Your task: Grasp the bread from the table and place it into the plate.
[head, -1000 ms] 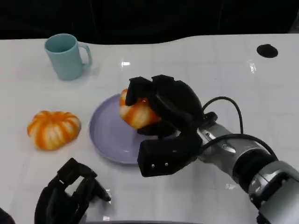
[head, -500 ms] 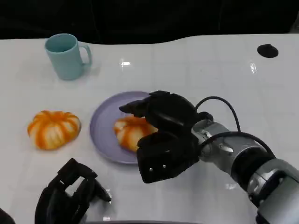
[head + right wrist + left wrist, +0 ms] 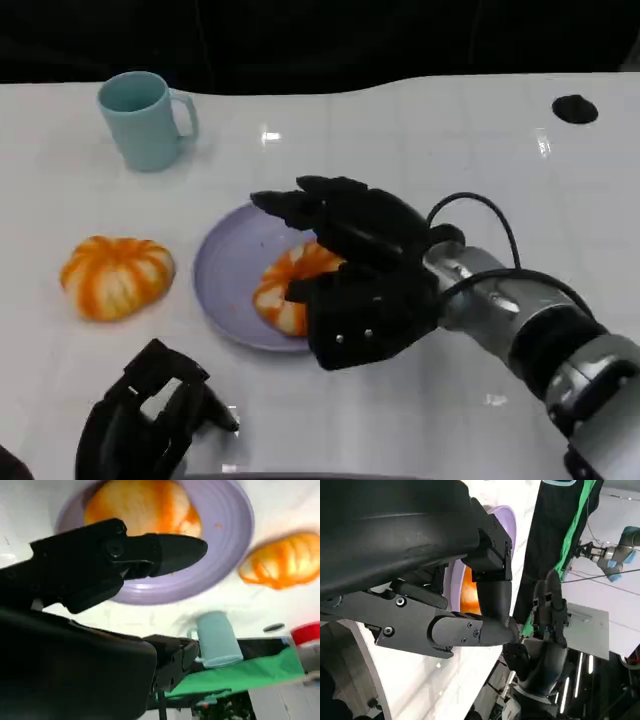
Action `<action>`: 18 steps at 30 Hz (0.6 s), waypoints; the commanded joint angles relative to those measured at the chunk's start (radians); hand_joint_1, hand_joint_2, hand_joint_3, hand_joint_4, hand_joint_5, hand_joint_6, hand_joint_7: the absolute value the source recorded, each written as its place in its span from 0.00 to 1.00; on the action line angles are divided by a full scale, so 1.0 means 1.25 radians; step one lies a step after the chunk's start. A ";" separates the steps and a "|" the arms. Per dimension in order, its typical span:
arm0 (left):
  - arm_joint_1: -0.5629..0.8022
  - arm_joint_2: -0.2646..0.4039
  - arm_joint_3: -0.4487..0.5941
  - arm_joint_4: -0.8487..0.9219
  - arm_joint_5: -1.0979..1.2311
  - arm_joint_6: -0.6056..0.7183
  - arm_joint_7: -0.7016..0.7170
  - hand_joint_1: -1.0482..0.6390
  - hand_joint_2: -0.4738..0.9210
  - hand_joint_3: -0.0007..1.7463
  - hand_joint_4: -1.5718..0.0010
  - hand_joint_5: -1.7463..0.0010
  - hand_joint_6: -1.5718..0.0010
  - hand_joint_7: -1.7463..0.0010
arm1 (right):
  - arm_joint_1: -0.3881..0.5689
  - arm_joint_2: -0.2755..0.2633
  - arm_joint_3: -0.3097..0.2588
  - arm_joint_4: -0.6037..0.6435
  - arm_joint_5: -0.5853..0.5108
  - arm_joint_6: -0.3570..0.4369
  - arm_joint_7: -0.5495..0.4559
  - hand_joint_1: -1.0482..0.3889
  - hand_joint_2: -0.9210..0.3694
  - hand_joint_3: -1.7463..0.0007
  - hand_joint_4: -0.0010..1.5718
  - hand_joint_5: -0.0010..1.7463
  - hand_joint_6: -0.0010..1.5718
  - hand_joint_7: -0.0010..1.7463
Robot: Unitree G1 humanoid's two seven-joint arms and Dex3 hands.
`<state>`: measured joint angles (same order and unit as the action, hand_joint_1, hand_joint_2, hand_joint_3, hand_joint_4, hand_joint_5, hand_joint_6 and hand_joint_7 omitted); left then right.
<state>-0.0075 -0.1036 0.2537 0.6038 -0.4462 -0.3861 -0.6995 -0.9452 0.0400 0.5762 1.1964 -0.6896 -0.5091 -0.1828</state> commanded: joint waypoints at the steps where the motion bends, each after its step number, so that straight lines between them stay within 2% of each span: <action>1: -0.002 0.010 0.001 -0.002 -0.001 -0.002 0.005 0.31 1.00 0.14 0.60 0.00 0.67 0.13 | 0.046 -0.044 -0.047 -0.044 0.061 -0.078 0.015 0.11 0.00 0.75 0.05 0.03 0.08 0.01; 7: -0.002 0.009 0.000 -0.007 -0.005 0.006 0.004 0.31 1.00 0.14 0.62 0.00 0.68 0.13 | 0.130 -0.060 -0.120 -0.095 0.161 -0.161 0.049 0.16 0.00 0.77 0.12 0.06 0.12 0.03; 10: -0.001 0.010 -0.002 -0.011 0.000 0.008 0.009 0.31 1.00 0.15 0.62 0.00 0.68 0.13 | 0.174 -0.062 -0.167 -0.114 0.238 -0.201 0.113 0.19 0.00 0.79 0.15 0.08 0.15 0.03; 14: -0.003 0.011 -0.002 -0.011 0.002 0.011 0.016 0.31 1.00 0.15 0.61 0.00 0.68 0.13 | 0.268 -0.061 -0.260 -0.193 0.443 -0.188 0.320 0.20 0.00 0.81 0.24 0.12 0.23 0.05; 16: -0.004 0.012 -0.002 -0.012 -0.001 0.016 0.015 0.31 1.00 0.15 0.61 0.00 0.68 0.13 | 0.315 -0.056 -0.300 -0.234 0.542 -0.174 0.416 0.23 0.00 0.83 0.38 0.20 0.37 0.10; 17: -0.005 0.012 -0.002 -0.013 0.000 0.018 0.017 0.31 1.00 0.15 0.61 0.00 0.68 0.13 | 0.336 -0.056 -0.317 -0.253 0.584 -0.171 0.458 0.25 0.00 0.83 0.42 0.22 0.41 0.12; 18: -0.006 0.012 -0.002 -0.013 0.001 0.019 0.019 0.31 1.00 0.15 0.61 0.00 0.67 0.13 | 0.350 -0.056 -0.329 -0.267 0.610 -0.167 0.486 0.28 0.00 0.83 0.42 0.31 0.45 0.14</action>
<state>-0.0144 -0.1040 0.2505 0.5995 -0.4453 -0.3679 -0.6899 -0.5599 -0.0246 0.2138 0.9150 -0.0233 -0.7313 0.3353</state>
